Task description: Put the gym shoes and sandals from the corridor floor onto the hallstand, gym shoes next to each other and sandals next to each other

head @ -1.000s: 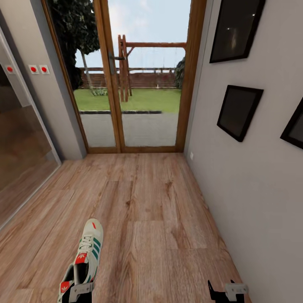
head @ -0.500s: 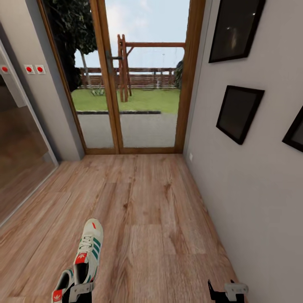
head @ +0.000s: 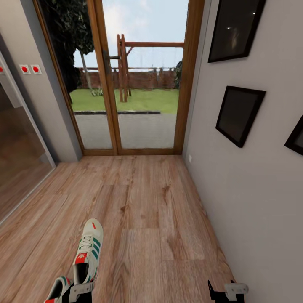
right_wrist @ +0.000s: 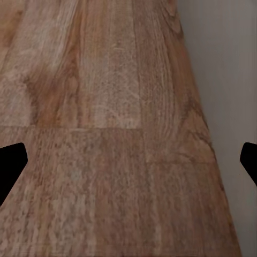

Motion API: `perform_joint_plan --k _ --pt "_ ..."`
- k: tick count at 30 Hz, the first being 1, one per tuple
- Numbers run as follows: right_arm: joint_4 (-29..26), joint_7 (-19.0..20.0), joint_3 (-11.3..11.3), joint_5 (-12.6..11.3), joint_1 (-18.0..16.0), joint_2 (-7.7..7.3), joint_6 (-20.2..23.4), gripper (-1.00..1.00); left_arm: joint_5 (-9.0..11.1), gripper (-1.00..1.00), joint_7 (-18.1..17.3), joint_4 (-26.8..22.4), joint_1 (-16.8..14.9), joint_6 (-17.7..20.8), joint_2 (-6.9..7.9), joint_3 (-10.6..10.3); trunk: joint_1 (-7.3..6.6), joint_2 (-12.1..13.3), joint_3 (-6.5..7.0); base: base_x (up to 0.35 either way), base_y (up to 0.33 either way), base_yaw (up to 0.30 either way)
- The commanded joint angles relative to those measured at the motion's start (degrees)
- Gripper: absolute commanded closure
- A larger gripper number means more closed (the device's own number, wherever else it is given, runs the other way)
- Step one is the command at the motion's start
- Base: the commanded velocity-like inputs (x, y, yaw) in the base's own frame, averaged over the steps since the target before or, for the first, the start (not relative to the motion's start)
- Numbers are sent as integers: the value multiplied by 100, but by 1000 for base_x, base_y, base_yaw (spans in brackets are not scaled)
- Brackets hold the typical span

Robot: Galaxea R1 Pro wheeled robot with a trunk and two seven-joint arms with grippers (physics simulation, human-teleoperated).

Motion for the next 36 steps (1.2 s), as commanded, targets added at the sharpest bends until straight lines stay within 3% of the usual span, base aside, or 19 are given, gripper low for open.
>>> perform_joint_plan --k 1,18,36 --pt "5 2 -49 57 -3 0 -17 -100 -19 100 -28 4 -6 -16 -3 40 0 -2 -5 121 -21 5" --pt "5 2 -49 57 -3 0 -17 -100 -19 100 -28 4 -4 -10 0 40 0 -2 -5 264 -156 73" --pt "5 2 -49 57 -3 0 -17 -100 59 100 -28 5 -4 -15 6 40 0 -2 -5 337 -9 0"
